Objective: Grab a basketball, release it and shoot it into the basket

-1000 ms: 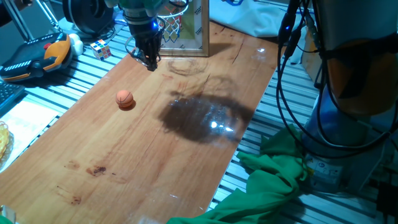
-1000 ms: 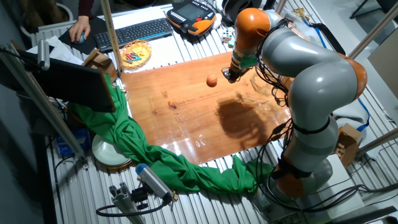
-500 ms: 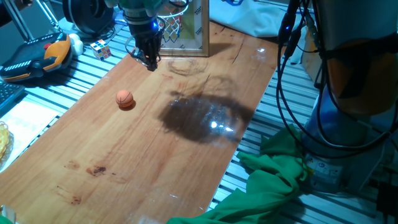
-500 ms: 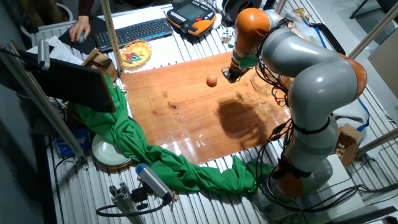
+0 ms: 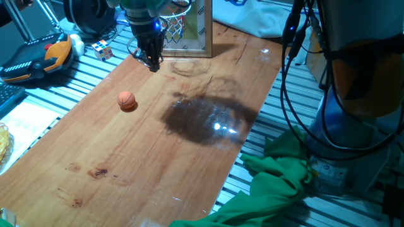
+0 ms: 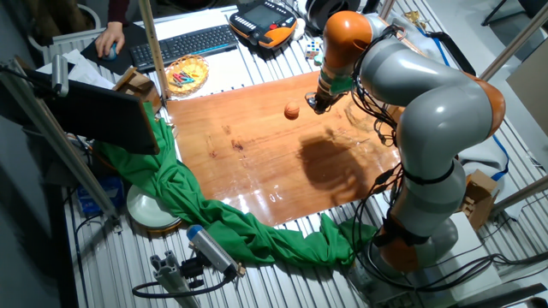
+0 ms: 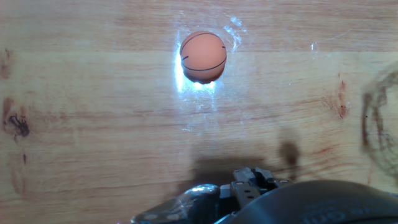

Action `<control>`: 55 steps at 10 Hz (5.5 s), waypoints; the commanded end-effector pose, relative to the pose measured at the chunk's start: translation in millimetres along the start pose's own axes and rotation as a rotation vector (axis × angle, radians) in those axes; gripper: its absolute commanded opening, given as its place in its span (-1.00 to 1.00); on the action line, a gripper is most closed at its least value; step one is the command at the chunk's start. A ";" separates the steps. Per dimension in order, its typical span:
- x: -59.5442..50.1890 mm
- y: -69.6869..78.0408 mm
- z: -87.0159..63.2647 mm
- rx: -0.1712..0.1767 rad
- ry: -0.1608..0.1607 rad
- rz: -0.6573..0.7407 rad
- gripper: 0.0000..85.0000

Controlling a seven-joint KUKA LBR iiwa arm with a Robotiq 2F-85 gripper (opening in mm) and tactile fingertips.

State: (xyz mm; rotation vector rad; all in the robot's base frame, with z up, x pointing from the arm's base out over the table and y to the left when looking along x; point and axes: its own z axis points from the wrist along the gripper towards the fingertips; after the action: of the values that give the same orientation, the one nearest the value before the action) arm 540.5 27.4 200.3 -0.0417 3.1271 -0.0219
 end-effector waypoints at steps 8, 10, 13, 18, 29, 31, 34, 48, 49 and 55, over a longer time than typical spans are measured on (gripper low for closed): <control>-3.1 0.7 4.9 -0.003 -0.009 0.003 -0.98; -6.6 -0.4 9.5 -0.006 -0.015 0.000 -0.98; -15.7 -0.5 20.8 -0.001 -0.025 -0.009 -0.98; -32.0 3.2 45.7 -0.014 -0.048 -0.016 -0.98; -46.9 26.5 74.1 0.014 -0.065 -0.017 -0.98; -49.0 30.0 76.1 0.009 -0.067 -0.039 -0.98; -52.0 34.1 81.2 0.003 -0.057 -0.043 -0.98; -54.9 31.1 82.0 0.007 -0.029 -0.092 -0.98; -57.1 32.3 83.7 -0.001 -0.031 -0.097 -0.86; -77.5 38.9 102.2 -0.013 -0.100 -0.054 1.00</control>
State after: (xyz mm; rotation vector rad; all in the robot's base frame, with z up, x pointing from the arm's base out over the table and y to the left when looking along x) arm 619.1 66.3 98.1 -0.1232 3.0253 0.0000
